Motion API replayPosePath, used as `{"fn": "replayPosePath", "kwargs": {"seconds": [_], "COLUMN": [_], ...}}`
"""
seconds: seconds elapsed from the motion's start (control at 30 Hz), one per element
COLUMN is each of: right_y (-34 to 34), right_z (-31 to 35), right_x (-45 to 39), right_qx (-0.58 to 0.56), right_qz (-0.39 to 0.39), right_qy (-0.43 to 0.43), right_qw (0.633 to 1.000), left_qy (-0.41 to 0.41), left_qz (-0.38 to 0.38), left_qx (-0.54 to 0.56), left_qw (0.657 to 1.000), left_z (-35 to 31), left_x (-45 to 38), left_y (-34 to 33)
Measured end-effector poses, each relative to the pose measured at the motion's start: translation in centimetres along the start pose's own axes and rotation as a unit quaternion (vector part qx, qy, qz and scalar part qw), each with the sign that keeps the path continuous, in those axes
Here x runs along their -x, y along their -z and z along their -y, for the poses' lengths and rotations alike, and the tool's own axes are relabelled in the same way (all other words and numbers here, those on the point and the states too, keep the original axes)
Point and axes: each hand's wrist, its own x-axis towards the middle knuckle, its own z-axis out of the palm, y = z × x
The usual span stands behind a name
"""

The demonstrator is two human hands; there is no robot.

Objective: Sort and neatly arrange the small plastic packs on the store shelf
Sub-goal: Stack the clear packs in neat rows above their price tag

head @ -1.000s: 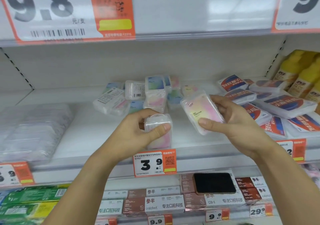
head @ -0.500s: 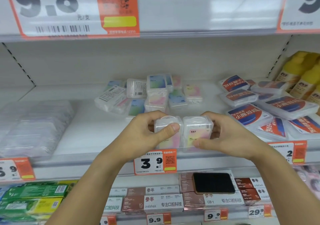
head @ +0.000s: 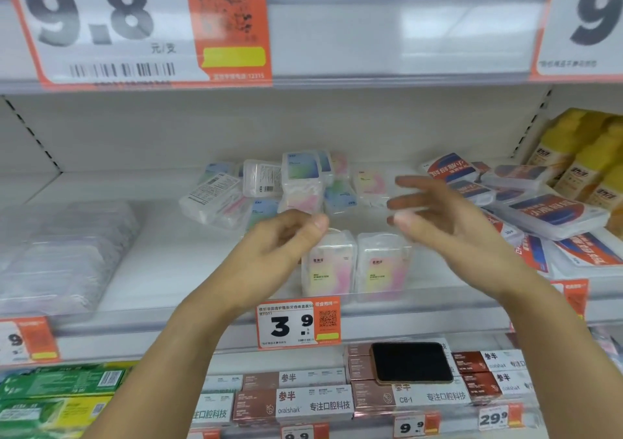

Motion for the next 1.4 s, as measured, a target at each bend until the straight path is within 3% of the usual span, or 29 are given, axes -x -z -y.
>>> {"fn": "replayPosePath", "kwargs": {"seconds": [0.1,0.23,0.33,0.5,0.6,0.8,0.93,1.17,1.4], "right_y": [-0.5,-3.5,-6.3,-8.9,-8.9,-7.9,-7.7,-7.5,-7.8], "right_z": [2.9,6.7,8.0,7.3,7.2,7.8,8.4,8.8,9.5], "right_x": [-2.9,-8.4,-12.0,-15.1,-15.1,-13.9,-12.9,-11.6,-9.1], "right_qx": [0.019,0.234,0.342,0.364,0.3,0.184,0.065,0.034,0.046], "right_qz": [-0.084,0.031,0.071,0.107,0.071,-0.005,0.013,0.047,0.074], "right_qy": [0.019,0.025,0.021,-0.097,-0.136,-0.114,-0.107,-0.071,-0.023], "right_qw": [0.996,0.972,0.937,0.92,0.941,0.976,0.992,0.996,0.996], "left_qy": [-0.009,-0.059,-0.063,0.06,0.072,0.075,0.111,0.086,0.071], "left_qz": [-0.094,-0.284,-0.348,-0.271,-0.272,-0.372,-0.324,-0.243,-0.316], "left_qx": [0.021,-0.111,-0.227,-0.34,-0.335,-0.043,0.145,0.139,0.048], "left_qw": [0.995,0.951,0.908,0.898,0.899,0.924,0.928,0.956,0.945], "left_z": [-0.5,0.7,2.8,6.7,7.2,6.1,5.4,4.2,3.1], "left_x": [-0.8,-2.0,-3.2,-4.8,-4.6,-3.5,-2.8,-1.4,0.2], "left_y": [1.3,4.0,6.8,9.2,9.8,12.4,12.7,12.1,13.3]}}
